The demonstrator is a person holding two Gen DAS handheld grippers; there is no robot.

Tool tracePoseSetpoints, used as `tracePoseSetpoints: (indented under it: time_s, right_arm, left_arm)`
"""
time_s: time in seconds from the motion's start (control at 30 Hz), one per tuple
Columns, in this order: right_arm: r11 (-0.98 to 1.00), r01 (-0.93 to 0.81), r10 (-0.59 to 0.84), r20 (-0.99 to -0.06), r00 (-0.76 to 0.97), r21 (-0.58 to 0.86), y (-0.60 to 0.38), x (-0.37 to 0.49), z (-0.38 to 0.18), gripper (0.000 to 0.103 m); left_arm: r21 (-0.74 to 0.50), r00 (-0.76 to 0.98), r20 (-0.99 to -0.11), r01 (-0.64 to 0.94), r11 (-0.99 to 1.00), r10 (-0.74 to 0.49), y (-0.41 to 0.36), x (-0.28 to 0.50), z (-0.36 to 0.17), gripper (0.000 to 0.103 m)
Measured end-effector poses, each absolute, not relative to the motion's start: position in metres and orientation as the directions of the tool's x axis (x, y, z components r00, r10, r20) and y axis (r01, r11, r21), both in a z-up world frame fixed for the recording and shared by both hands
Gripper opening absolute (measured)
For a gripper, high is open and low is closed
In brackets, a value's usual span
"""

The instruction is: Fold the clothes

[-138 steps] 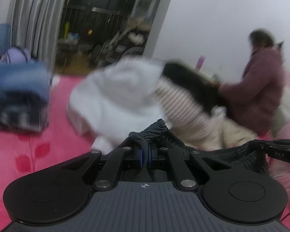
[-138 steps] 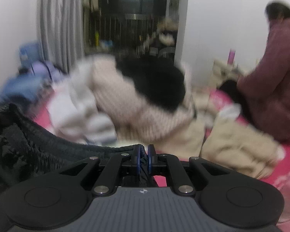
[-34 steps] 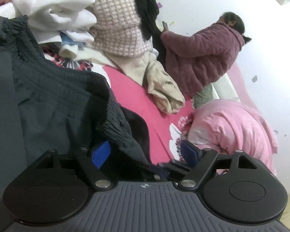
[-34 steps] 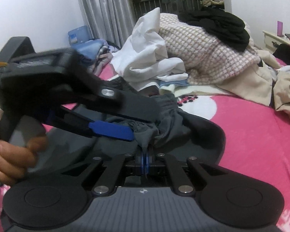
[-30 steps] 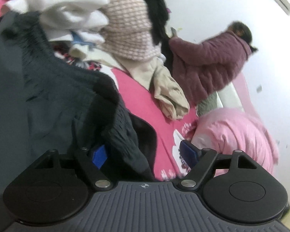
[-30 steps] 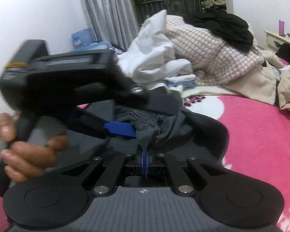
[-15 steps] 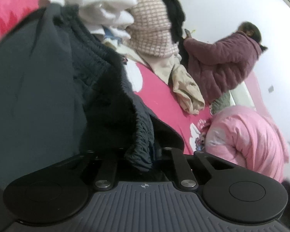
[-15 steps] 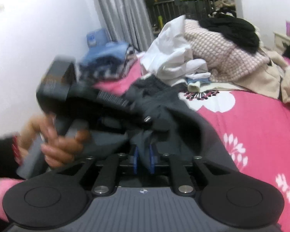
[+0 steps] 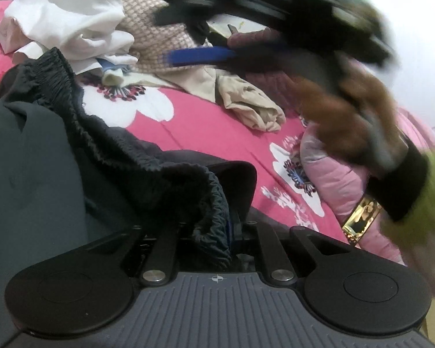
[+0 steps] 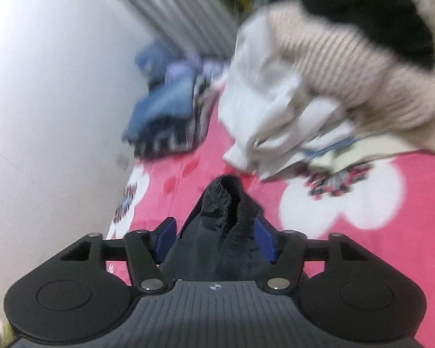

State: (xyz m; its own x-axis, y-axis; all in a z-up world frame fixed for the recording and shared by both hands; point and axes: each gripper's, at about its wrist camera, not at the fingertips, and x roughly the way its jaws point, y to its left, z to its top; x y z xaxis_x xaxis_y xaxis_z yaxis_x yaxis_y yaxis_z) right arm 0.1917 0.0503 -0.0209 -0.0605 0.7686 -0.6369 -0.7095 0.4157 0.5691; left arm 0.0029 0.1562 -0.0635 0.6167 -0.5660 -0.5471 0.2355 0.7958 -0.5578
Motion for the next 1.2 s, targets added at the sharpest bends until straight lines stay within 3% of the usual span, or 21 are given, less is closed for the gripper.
tracePoseSetpoints:
  time_s: [0.2,0.3,0.33,0.37,0.4,0.43,0.53,0.7,0.87,1.0,1.2]
  right_arm:
    - [0.441,-0.728,0.666,-0.735,-0.126,0.524,0.141,0.212,-0.074,0.076]
    - [0.453,-0.706,0.638,-0.751,-0.170,0.544,0.164,0.219,-0.098,0.073]
    - [0.452,-0.698,0.636,-0.749,-0.184,0.555,0.169,0.220,-0.105,0.061]
    - [0.454,-0.688,0.638,-0.746,-0.192,0.566,0.172,0.221,-0.110,0.057]
    - [0.460,-0.677,0.643,-0.742,-0.192,0.574,0.171,0.221,-0.112,0.043]
    - [0.466,-0.666,0.648,-0.737,-0.192,0.583,0.171,0.222,-0.114,0.019]
    - [0.495,-0.648,0.684,-0.719,-0.120,0.579,0.156,0.224,-0.103,0.012]
    - [0.536,-0.578,0.782,-0.620,0.064,0.615,0.087,0.233,-0.049,0.011]
    - [0.563,-0.527,0.820,-0.509,0.262,0.636,-0.012,0.223,0.029,0.011]
    - [0.577,-0.548,0.815,-0.392,0.426,0.605,-0.094,0.193,0.111,0.011]
    - [0.626,-0.630,0.761,-0.182,0.623,0.459,-0.166,0.116,0.229,0.011]
  left_arm:
    - [-0.545,0.632,-0.539,0.243,0.803,-0.557,0.162,-0.001,-0.062,0.010]
    - [-0.538,0.646,-0.528,0.249,0.806,-0.552,0.167,-0.005,-0.058,0.010]
    - [-0.535,0.650,-0.524,0.251,0.807,-0.550,0.168,-0.006,-0.057,0.010]
    - [-0.533,0.655,-0.520,0.252,0.808,-0.548,0.170,-0.008,-0.055,0.010]
    - [-0.530,0.659,-0.517,0.254,0.809,-0.546,0.171,-0.009,-0.054,0.010]
    - [-0.528,0.664,-0.513,0.256,0.810,-0.544,0.173,-0.010,-0.053,0.010]
    - [-0.520,0.677,-0.501,0.261,0.813,-0.539,0.177,-0.014,-0.049,0.010]
    - [-0.506,0.701,-0.480,0.269,0.820,-0.527,0.186,-0.021,-0.040,0.009]
    - [-0.463,0.785,-0.407,0.264,0.846,-0.468,0.206,-0.044,0.014,0.008]
    - [-0.420,0.852,-0.297,0.289,0.860,-0.431,0.209,-0.054,0.070,0.008]
    - [-0.339,0.893,-0.061,0.403,0.850,-0.447,0.191,-0.063,0.168,0.007]
